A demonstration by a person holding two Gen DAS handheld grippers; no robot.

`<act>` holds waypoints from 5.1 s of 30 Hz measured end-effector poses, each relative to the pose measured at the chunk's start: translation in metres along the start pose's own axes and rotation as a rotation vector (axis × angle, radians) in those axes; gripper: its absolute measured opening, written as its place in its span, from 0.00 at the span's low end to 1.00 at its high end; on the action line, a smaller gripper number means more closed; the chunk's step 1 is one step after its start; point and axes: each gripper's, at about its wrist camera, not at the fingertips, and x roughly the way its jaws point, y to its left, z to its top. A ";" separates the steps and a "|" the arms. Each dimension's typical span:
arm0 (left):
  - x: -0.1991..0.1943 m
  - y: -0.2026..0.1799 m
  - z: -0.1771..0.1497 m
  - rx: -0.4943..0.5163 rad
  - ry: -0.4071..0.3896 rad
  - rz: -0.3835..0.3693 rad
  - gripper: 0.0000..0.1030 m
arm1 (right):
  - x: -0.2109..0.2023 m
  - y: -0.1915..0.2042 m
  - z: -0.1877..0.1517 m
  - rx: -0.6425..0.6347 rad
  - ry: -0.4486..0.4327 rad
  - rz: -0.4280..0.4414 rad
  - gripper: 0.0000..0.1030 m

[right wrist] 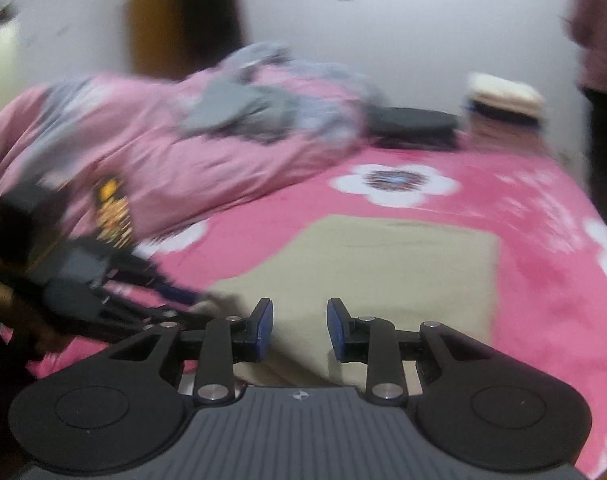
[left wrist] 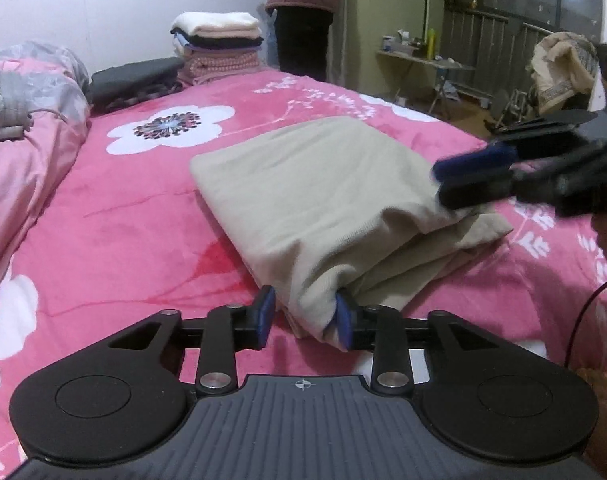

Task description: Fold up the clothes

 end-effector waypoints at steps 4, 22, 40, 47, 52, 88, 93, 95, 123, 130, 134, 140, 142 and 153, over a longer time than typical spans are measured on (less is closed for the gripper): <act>-0.002 -0.004 0.000 0.027 -0.013 0.002 0.31 | 0.026 0.021 0.001 -0.172 0.061 -0.017 0.30; 0.018 -0.033 0.010 0.377 -0.091 0.056 0.41 | 0.044 0.031 0.003 -0.259 0.107 -0.065 0.13; 0.012 -0.058 -0.037 0.732 -0.180 0.187 0.11 | 0.042 0.058 -0.030 -0.448 0.138 -0.176 0.09; 0.014 -0.060 -0.053 0.863 -0.212 0.186 0.11 | 0.027 0.041 -0.036 -0.327 0.205 -0.165 0.08; 0.006 -0.054 -0.050 0.807 -0.199 0.142 0.11 | 0.002 0.016 -0.033 -0.112 0.250 -0.136 0.08; 0.022 -0.058 -0.006 0.488 -0.041 -0.049 0.20 | 0.002 -0.028 -0.041 0.195 0.189 -0.270 0.08; 0.021 -0.058 -0.018 0.508 -0.068 -0.021 0.20 | 0.003 -0.024 -0.024 0.182 0.232 -0.290 0.08; 0.021 -0.059 -0.021 0.516 -0.071 -0.018 0.22 | -0.001 -0.019 -0.010 0.181 0.216 -0.294 0.09; -0.016 -0.021 0.004 0.209 -0.193 -0.133 0.38 | 0.036 0.000 -0.034 0.160 0.237 -0.282 0.10; 0.027 -0.046 0.001 0.319 -0.042 -0.094 0.39 | 0.037 -0.001 -0.031 0.184 0.246 -0.288 0.10; 0.033 -0.064 -0.013 0.427 -0.045 -0.028 0.50 | 0.037 -0.001 -0.031 0.188 0.246 -0.287 0.10; 0.035 -0.061 -0.008 0.355 -0.030 -0.033 0.53 | 0.037 -0.001 -0.032 0.188 0.245 -0.285 0.10; 0.033 -0.060 -0.008 0.328 -0.029 -0.042 0.53 | 0.036 -0.001 -0.032 0.186 0.245 -0.286 0.10; 0.032 -0.059 -0.007 0.307 -0.023 -0.049 0.53 | 0.036 -0.002 -0.032 0.185 0.242 -0.280 0.10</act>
